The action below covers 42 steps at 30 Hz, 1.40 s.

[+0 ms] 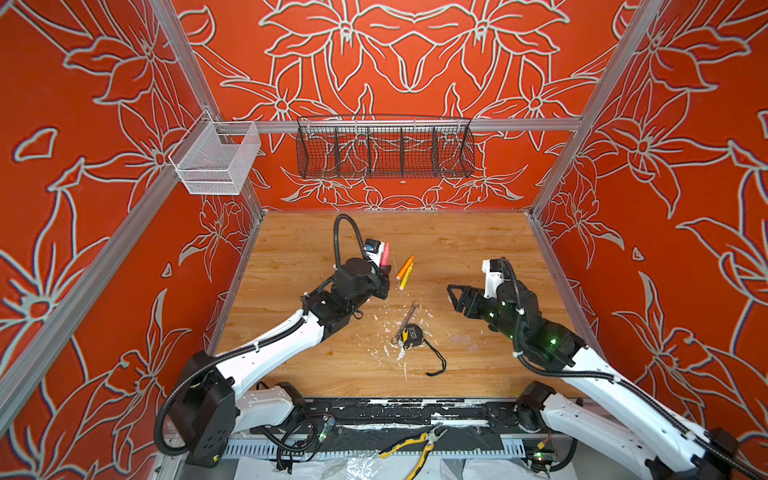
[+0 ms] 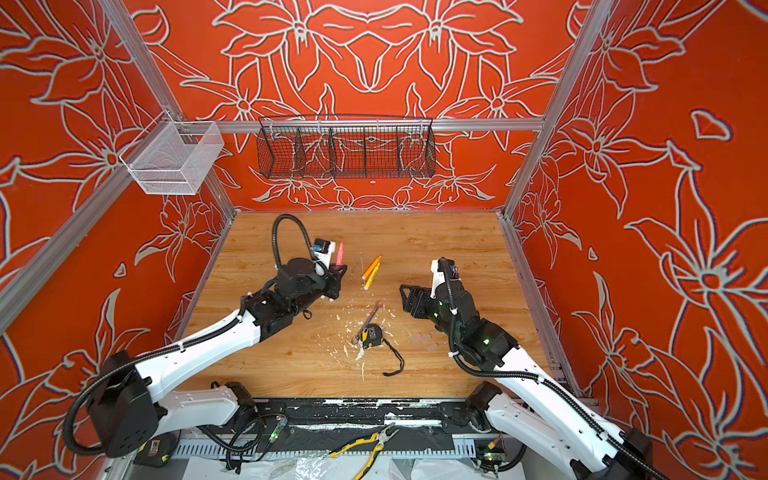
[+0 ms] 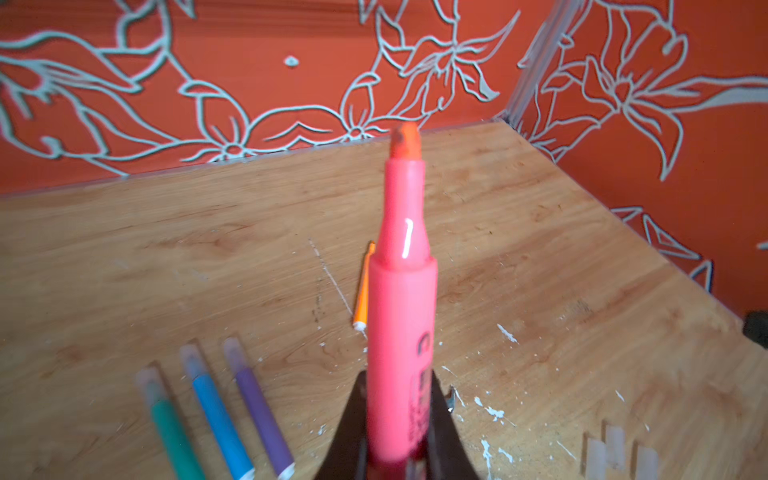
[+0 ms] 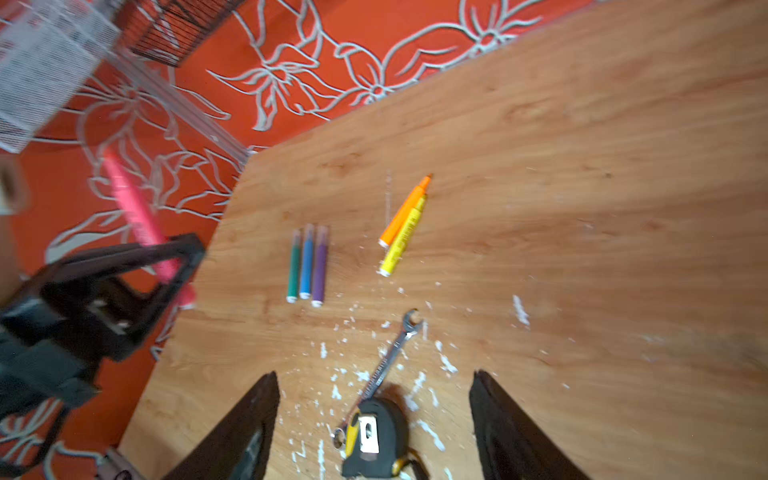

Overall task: Insert the pens into the pen caps
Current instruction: 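Move the right gripper down over the translucent caps on the table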

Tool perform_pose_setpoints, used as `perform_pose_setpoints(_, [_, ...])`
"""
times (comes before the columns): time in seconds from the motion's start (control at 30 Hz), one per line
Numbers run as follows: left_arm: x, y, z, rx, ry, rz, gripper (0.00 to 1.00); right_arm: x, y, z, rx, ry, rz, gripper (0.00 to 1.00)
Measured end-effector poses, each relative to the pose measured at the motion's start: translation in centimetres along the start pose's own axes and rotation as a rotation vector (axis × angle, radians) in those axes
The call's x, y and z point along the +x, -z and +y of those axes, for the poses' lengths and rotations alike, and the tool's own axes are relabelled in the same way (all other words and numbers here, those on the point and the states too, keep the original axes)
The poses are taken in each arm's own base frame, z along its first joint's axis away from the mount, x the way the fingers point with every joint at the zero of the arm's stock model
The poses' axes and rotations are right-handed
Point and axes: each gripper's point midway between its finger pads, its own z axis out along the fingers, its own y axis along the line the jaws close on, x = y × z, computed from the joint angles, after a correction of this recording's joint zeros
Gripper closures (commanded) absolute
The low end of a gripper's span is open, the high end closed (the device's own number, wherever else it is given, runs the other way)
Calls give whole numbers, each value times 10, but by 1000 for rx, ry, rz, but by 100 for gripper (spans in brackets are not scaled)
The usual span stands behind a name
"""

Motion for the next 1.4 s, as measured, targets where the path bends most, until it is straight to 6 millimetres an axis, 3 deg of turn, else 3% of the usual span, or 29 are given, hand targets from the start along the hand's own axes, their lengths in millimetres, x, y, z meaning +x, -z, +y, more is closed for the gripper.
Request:
perform_pose_setpoints(0.27, [-4,19,7,-11,49,-50,100,83,-24,-49,273,67,433,35])
perform_pose_setpoints(0.43, [-7,22,8,-15,55,-64,100,121,-23,-64,350,77,606,35])
perform_pose_setpoints(0.83, [-7,22,8,-13,55,-67,100,163,-24,-67,337,42,731,34])
perform_pose_setpoints(1.27, [-4,19,5,6,53,-54,100,186,-48,-80,390,52,791,39])
perform_pose_setpoints(1.4, [-4,20,5,6,53,-54,100,182,-55,-83,419,79,785,41])
